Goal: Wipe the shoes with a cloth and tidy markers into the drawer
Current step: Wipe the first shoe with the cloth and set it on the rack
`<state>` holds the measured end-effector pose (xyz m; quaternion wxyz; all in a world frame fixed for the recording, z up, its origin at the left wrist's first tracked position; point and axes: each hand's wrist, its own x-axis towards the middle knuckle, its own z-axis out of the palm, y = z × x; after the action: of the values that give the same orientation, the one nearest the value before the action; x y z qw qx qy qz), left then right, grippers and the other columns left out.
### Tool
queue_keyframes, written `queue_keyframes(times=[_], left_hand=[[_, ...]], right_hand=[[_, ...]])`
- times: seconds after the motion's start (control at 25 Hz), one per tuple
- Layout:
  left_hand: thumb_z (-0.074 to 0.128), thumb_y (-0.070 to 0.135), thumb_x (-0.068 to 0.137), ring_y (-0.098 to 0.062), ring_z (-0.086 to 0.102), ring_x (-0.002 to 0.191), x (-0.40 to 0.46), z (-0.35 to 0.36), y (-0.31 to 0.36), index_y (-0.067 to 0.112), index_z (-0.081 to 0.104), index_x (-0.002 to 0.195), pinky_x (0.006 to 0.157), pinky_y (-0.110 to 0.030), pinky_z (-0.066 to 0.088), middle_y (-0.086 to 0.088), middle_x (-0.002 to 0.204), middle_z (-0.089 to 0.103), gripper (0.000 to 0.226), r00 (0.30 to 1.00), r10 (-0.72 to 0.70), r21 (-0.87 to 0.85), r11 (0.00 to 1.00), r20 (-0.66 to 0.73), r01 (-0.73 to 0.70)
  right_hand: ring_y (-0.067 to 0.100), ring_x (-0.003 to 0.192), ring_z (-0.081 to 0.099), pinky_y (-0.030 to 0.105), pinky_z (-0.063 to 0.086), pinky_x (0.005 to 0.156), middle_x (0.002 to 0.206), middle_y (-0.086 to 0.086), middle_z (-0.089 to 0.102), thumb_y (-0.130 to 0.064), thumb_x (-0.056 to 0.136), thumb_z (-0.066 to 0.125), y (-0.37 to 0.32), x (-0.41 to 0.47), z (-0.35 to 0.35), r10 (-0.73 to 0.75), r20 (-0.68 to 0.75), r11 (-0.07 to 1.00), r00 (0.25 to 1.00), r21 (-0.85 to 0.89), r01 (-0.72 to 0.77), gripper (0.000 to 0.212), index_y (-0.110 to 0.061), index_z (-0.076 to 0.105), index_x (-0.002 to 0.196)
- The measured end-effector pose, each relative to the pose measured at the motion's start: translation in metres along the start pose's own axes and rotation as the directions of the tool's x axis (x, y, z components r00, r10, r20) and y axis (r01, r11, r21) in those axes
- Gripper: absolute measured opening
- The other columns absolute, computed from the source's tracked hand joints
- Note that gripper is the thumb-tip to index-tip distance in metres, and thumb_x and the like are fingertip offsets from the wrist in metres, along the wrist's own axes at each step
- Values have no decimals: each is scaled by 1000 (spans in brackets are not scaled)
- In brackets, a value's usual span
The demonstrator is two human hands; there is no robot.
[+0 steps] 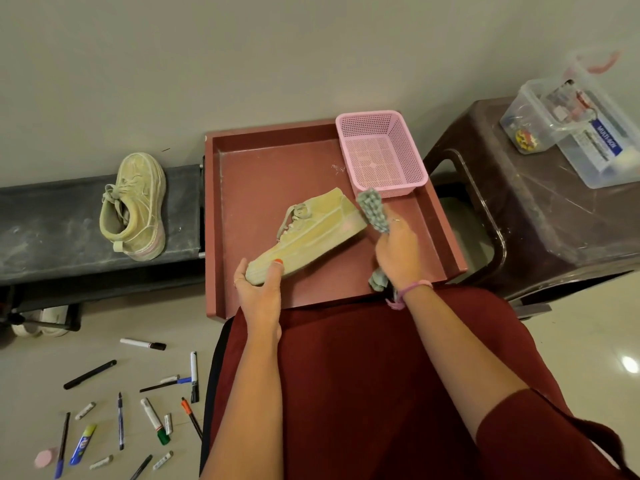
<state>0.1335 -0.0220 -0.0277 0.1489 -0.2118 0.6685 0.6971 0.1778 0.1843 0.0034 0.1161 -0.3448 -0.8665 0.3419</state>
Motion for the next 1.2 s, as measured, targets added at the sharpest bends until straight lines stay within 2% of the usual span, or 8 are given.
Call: queue_keyframes(times=[0.16,0.28,0.44,0.56,0.68,0.88,1.04,1.2], left_hand=[[64,23,90,-19,56,116,-2,3,2,32,39,138,102,-46,47,-2,128,51,55,991,132,14,991,25,-133],[62,18,91,-26,58,114,1,2,4,31,48,128,98,-49,49,-4,123,56,42,989,143,-6,990,35,-142],[62,21,88,-21,49,127,0,-4,4,32,56,124,105,-53,42,-1,138,48,38,969,239,155,957,69,-247],[54,35,88,-18,23,144,3,-2,7,23,56,133,117,-54,-4,6,148,40,47,857,460,573,647,233,-503],[43,34,97,-20,24,145,-4,16,13,17,51,138,112,-55,-11,2,148,44,45,772,533,778,296,347,-554],[39,42,100,-22,42,133,2,3,11,22,52,137,116,-57,5,1,136,56,44,790,537,728,409,296,-551],[36,53,95,-23,47,126,8,-5,13,22,52,137,116,-58,15,-2,131,58,55,806,512,676,484,297,-556],[51,42,95,-24,48,126,2,-7,11,22,53,136,116,-55,7,-1,129,60,46,757,522,697,367,394,-616]], right_hand=[[32,148,1,32,10,119,160,9,7,14,83,34,-28,-25,39,-136,201,966,970,-189,174,76,-12,16,152],[28,148,-1,30,6,120,160,5,13,13,86,35,-34,-55,50,-307,270,929,913,-124,349,70,-12,22,150],[18,148,6,21,11,116,158,-1,20,12,91,32,-26,-73,40,-326,352,944,878,61,326,64,-15,30,149],[15,148,9,15,12,113,158,-2,22,12,92,34,-23,-77,32,-315,367,949,875,95,301,63,-16,31,148],[10,142,26,11,17,112,152,0,35,8,91,41,-27,-76,26,-288,334,952,897,203,230,58,-16,40,144],[19,95,67,43,55,85,102,2,70,-3,93,47,-12,-43,-16,129,160,858,979,478,-192,29,-14,65,113],[23,97,60,30,48,78,105,11,65,1,91,41,-7,-9,-41,122,-126,972,985,215,-93,33,-7,59,118],[29,116,53,29,43,93,124,16,56,9,88,41,-35,14,-15,-30,11,999,999,23,30,46,-5,53,130]])
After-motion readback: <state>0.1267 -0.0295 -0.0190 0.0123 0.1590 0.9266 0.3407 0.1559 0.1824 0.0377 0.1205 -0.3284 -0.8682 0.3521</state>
